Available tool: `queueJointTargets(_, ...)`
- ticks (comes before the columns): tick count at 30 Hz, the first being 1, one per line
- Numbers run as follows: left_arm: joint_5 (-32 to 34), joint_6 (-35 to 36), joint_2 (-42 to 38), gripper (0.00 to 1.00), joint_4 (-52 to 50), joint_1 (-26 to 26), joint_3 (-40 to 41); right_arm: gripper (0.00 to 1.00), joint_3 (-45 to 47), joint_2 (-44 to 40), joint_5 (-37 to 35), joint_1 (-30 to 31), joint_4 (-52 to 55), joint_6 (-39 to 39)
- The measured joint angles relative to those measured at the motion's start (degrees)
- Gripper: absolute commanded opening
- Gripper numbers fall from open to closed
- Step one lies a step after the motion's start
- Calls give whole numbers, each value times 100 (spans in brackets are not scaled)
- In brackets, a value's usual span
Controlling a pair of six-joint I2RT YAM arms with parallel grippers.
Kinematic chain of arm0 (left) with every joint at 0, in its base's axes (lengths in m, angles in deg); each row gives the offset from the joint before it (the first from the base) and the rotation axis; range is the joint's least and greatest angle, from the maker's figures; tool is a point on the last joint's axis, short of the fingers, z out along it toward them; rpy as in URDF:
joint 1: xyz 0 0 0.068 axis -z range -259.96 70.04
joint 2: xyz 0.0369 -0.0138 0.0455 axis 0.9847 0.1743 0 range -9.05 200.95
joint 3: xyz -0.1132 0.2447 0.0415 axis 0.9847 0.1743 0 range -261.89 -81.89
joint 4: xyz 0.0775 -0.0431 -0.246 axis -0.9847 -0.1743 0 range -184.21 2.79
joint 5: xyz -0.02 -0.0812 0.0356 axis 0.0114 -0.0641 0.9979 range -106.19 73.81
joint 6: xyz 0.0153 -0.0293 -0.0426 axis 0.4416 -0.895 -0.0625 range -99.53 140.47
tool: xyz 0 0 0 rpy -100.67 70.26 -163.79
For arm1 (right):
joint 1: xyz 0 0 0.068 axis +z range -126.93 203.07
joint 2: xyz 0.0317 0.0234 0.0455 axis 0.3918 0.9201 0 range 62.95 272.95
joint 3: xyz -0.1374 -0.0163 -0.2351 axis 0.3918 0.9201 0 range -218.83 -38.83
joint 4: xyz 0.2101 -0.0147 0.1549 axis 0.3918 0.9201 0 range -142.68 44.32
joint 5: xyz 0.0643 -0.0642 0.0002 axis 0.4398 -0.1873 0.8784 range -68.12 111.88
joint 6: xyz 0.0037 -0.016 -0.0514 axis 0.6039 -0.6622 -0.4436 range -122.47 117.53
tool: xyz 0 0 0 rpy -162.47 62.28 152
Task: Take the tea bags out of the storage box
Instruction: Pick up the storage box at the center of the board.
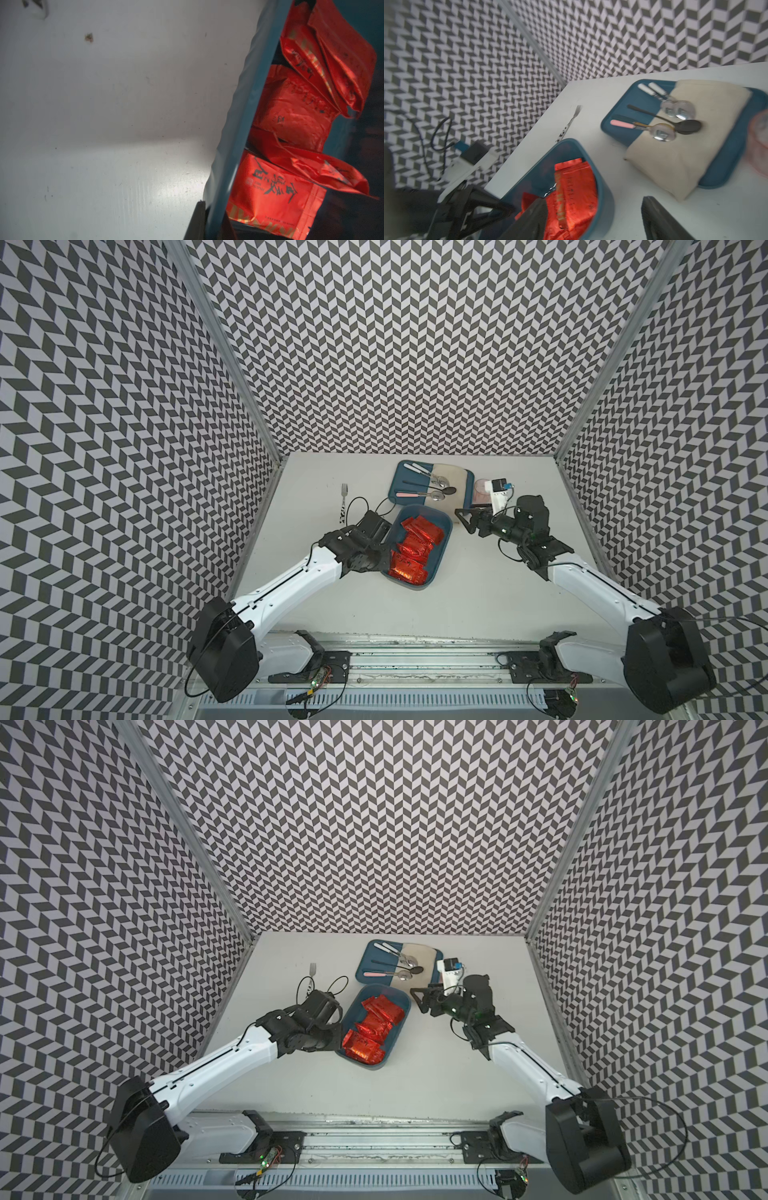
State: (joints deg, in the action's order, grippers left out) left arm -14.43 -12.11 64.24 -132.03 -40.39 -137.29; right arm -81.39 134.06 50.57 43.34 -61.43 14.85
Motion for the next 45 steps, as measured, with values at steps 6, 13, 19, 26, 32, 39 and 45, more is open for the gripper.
queueJointTargets(6,-68,772,90,0,-282,446,-11,61,-887,645,50,584,1132,-649)
queueJointTargets(13,-136,1088,122,0,-407,688,-11,55,-1515,1572,-544,1012,2433,-1152)
queueJointTargets(19,-120,1137,122,0,-422,693,-11,55,-1515,1602,-1075,1038,3027,-1255)
queueJointTargets(26,-118,1156,122,0,-439,695,-11,33,-1550,1910,-1392,1038,3366,-1338)
queueJointTargets(32,4,1237,133,6,-455,704,-11,0,-1596,1967,-1300,1106,3543,-1530)
queueJointTargets(39,313,986,133,99,-557,706,-125,0,-1596,1952,-1410,1104,3480,-1296)
queueJointTargets(45,688,402,-118,99,-686,691,-435,0,-1508,1709,-1578,1073,3062,-544)
